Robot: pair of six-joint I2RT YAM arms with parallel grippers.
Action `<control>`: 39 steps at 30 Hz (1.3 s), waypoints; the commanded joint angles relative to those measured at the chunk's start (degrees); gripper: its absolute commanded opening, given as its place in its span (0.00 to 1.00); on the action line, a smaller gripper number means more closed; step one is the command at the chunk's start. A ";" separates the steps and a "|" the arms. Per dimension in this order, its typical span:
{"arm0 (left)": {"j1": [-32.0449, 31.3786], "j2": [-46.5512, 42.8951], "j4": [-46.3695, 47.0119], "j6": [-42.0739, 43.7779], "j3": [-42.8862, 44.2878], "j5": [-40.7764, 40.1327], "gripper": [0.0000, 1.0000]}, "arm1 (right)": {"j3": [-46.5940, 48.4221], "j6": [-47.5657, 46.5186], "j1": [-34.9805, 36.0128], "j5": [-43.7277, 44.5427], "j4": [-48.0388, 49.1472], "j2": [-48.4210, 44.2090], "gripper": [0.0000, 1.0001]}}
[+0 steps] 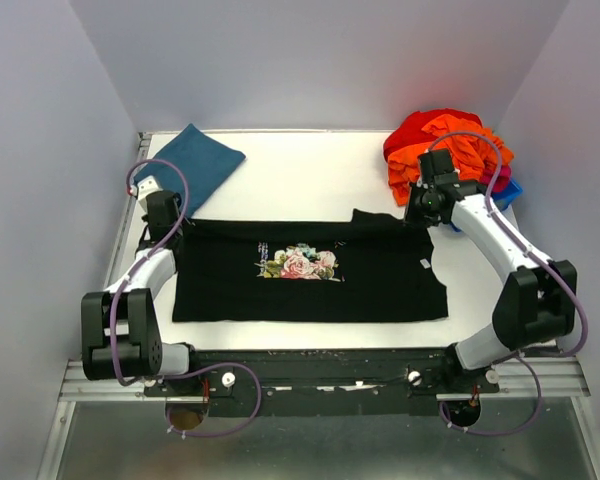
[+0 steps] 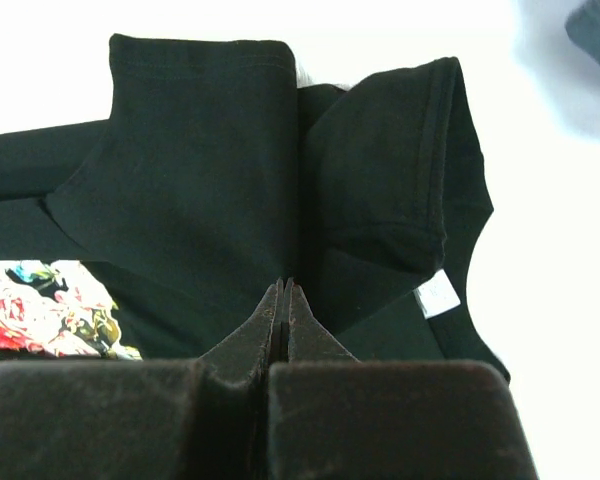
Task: Fold and stack the t-shirts
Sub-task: Fold the other side of the tshirt into a rectangle
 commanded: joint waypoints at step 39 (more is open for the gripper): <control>-7.82 -9.32 -6.26 -12.16 -1.52 8.16 0.88 | -4.43 8.47 16.92 -5.86 16.09 3.85 0.33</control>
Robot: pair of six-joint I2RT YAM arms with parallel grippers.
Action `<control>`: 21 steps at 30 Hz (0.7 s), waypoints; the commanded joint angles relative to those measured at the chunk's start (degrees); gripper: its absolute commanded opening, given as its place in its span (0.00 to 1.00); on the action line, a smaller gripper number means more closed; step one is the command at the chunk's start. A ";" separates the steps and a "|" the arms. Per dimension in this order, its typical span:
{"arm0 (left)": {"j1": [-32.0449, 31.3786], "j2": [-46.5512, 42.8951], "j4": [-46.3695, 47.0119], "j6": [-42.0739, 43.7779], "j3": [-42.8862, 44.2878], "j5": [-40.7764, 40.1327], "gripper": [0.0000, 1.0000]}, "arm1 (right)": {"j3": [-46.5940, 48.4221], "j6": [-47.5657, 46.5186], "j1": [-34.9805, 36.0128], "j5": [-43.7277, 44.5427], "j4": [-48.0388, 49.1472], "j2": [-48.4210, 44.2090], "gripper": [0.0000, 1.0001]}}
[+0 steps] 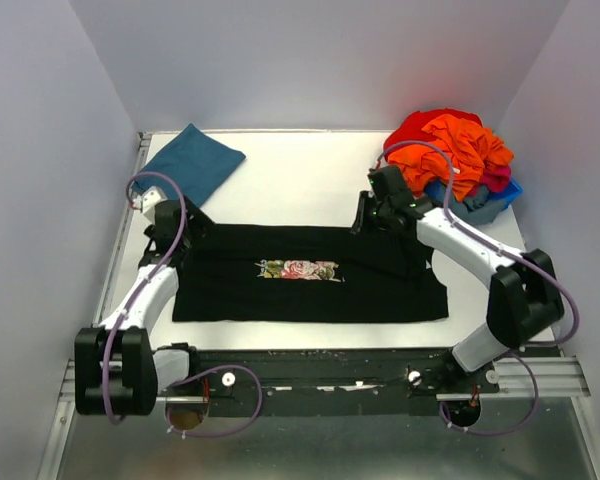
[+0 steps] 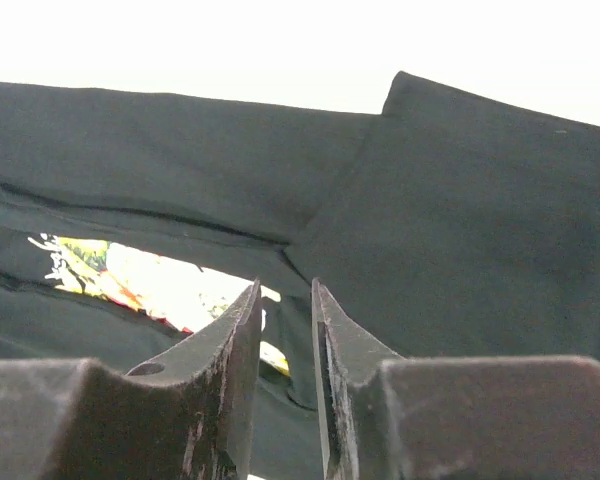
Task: Fold and stack the t-shirts
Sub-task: Fold the other side of the tshirt into a rectangle
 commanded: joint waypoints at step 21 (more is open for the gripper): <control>-12.97 33.83 -4.95 4.16 20.58 23.23 0.58 | 4.74 4.54 6.02 -11.67 6.87 20.12 0.01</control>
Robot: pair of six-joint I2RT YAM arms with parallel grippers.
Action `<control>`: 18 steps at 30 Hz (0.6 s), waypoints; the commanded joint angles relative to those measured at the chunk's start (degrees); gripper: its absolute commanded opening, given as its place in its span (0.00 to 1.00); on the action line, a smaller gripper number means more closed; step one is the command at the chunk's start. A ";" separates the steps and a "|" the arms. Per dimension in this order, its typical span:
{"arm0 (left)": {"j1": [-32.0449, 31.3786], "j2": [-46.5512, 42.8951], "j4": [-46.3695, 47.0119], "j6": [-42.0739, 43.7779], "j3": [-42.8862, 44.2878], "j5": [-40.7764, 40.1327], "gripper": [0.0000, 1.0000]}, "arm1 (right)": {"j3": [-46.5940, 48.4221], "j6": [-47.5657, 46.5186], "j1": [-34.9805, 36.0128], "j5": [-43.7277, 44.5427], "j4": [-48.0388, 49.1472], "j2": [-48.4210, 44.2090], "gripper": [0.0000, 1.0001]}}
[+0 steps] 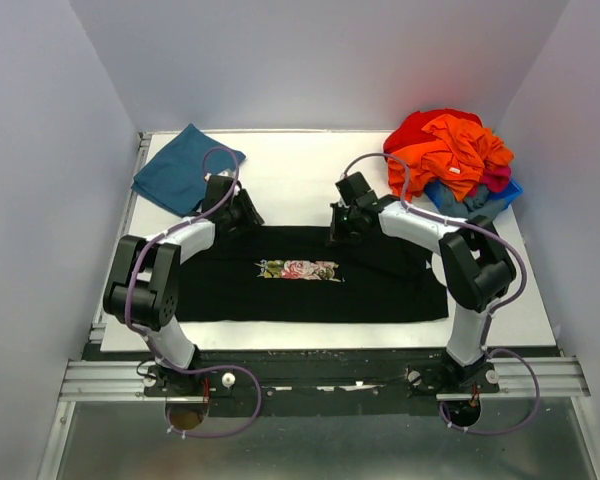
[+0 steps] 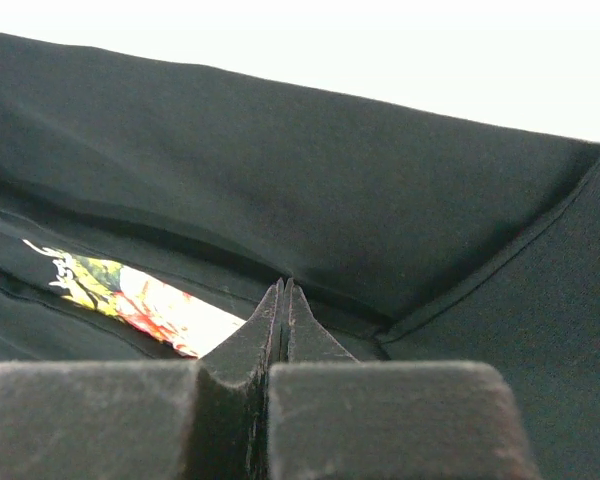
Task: Fold and stack the t-shirts
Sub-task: Fold the other side of the tshirt into a rectangle
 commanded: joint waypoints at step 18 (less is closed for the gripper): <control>1.57 7.09 -3.66 2.36 3.57 2.07 0.59 | -13.70 1.81 2.80 -4.53 5.10 -12.06 0.01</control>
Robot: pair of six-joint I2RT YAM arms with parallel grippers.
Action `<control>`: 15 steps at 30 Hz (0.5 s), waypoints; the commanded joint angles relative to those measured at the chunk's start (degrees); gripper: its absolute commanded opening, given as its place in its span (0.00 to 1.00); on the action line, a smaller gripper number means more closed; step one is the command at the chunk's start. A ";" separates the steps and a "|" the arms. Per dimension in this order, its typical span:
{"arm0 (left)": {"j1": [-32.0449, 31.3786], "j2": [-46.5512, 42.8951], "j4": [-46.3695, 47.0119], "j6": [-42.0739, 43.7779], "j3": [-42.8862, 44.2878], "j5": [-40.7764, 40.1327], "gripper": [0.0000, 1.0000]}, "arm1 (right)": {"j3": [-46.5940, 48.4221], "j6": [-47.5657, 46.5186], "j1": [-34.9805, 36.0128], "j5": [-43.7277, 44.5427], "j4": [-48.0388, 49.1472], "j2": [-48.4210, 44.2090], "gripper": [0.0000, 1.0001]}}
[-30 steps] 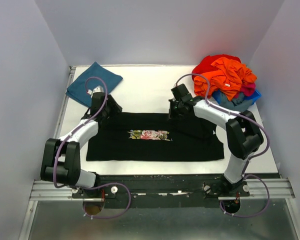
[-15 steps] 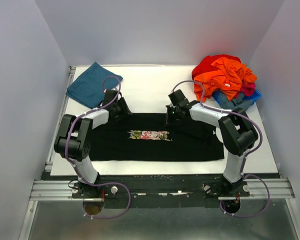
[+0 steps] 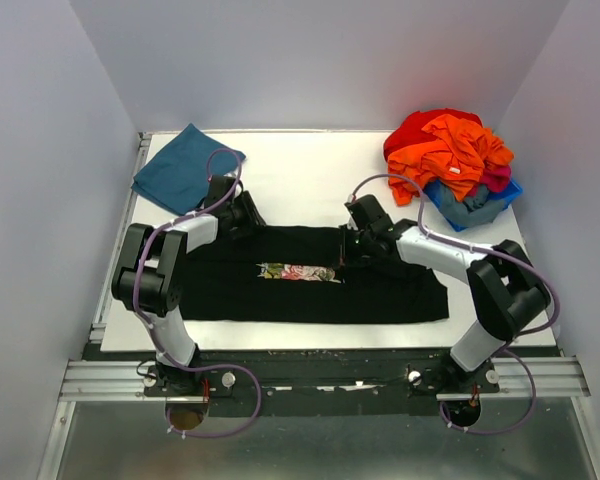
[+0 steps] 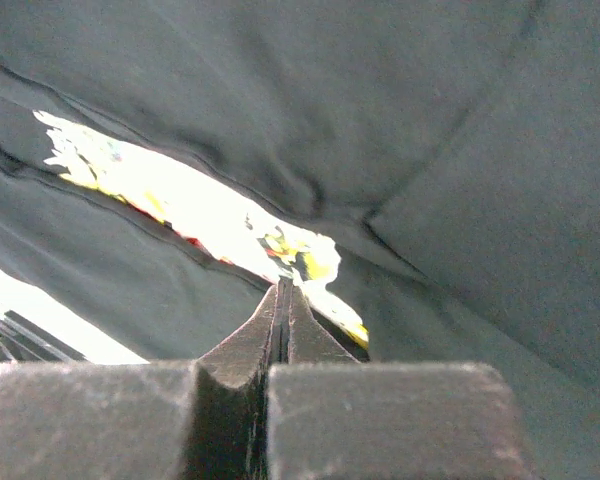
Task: Fold and stack the t-shirts
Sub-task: Fold the other side of the tshirt into a rectangle
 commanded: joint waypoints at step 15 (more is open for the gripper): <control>0.30 -11.25 0.26 -3.59 -10.34 -2.57 0.67 | 20.89 2.21 3.60 -7.12 7.32 20.56 0.04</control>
